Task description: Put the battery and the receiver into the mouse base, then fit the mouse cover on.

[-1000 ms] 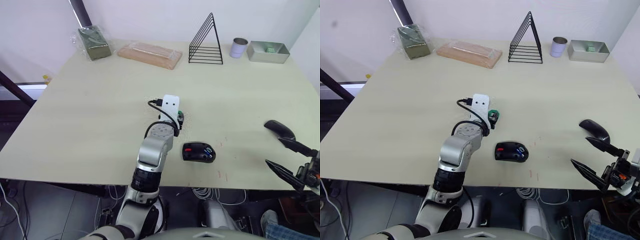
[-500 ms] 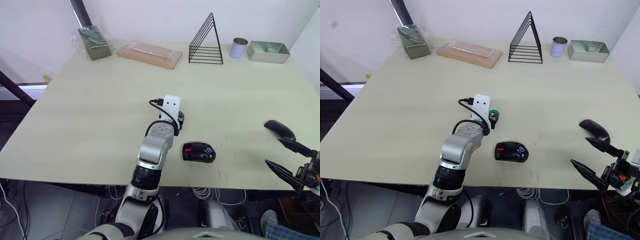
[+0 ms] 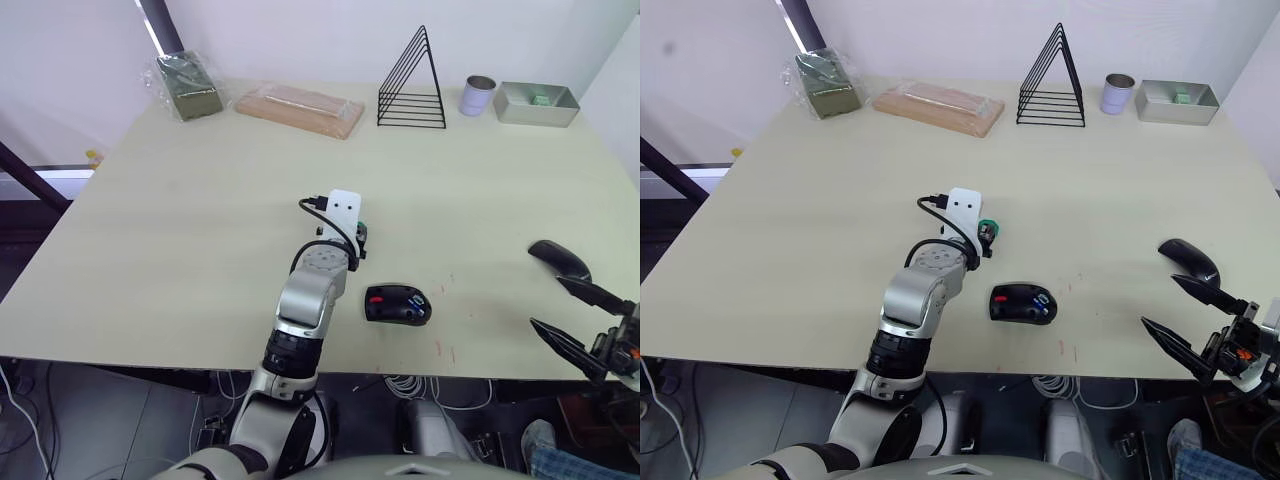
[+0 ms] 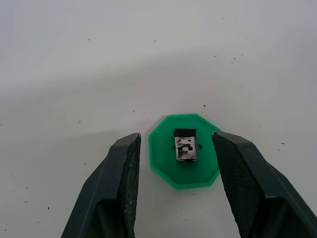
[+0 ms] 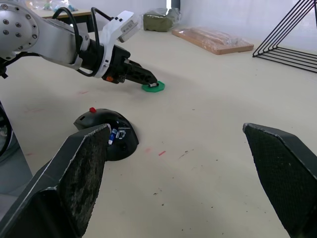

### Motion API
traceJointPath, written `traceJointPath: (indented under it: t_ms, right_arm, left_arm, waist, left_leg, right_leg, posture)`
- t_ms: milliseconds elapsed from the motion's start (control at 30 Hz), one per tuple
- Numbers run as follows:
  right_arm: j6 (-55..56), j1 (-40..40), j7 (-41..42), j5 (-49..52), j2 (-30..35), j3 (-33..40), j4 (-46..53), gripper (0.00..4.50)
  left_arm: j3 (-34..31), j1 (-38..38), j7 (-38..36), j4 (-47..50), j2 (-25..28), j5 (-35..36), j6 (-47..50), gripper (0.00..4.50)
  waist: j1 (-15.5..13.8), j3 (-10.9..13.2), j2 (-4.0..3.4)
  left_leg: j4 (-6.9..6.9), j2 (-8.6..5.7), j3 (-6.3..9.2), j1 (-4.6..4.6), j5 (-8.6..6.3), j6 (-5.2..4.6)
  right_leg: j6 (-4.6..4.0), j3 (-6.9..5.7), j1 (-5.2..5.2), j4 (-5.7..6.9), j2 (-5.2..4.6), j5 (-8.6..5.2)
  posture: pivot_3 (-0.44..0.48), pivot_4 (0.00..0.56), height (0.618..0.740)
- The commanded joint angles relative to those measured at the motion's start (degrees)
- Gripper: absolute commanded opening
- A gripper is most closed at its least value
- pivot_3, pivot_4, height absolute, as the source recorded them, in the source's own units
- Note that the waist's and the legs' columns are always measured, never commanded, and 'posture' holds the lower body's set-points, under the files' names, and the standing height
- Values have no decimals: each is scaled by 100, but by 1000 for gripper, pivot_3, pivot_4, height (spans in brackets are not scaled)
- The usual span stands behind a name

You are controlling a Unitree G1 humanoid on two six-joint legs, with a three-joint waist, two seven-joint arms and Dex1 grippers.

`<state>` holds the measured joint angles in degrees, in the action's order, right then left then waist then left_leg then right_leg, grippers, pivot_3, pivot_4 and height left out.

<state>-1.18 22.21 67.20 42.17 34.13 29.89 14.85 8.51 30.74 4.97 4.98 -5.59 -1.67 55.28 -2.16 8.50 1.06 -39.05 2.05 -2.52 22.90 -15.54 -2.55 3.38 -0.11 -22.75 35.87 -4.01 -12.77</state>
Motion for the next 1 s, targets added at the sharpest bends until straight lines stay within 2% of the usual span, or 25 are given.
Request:
traceJointPath:
  t_ms: [33, 1000]
  right_arm:
    - [-12, 24, 13, 100, 22, 87, 154, 4500]
    - [-58, 2, -1, 103, -51, 44, 211, 4500]
  left_arm:
    - [58, 71, -34, 75, -21, -54, -113, 2339]
    - [145, 21, -184, -59, 35, -145, -114, 2339]
  waist:
    - [0, 0, 0]
    - [0, 0, 0]
  left_leg:
    - [0, 0, 0, 0, 0, 0]
    - [0, 1, 0, 1, 0, 0]
  right_leg:
    - [0, 0, 0, 0, 0, 0]
    - [0, 0, -1, 0, -1, 0]
  posture:
    - [0, 150, 740]
    - [0, 150, 740]
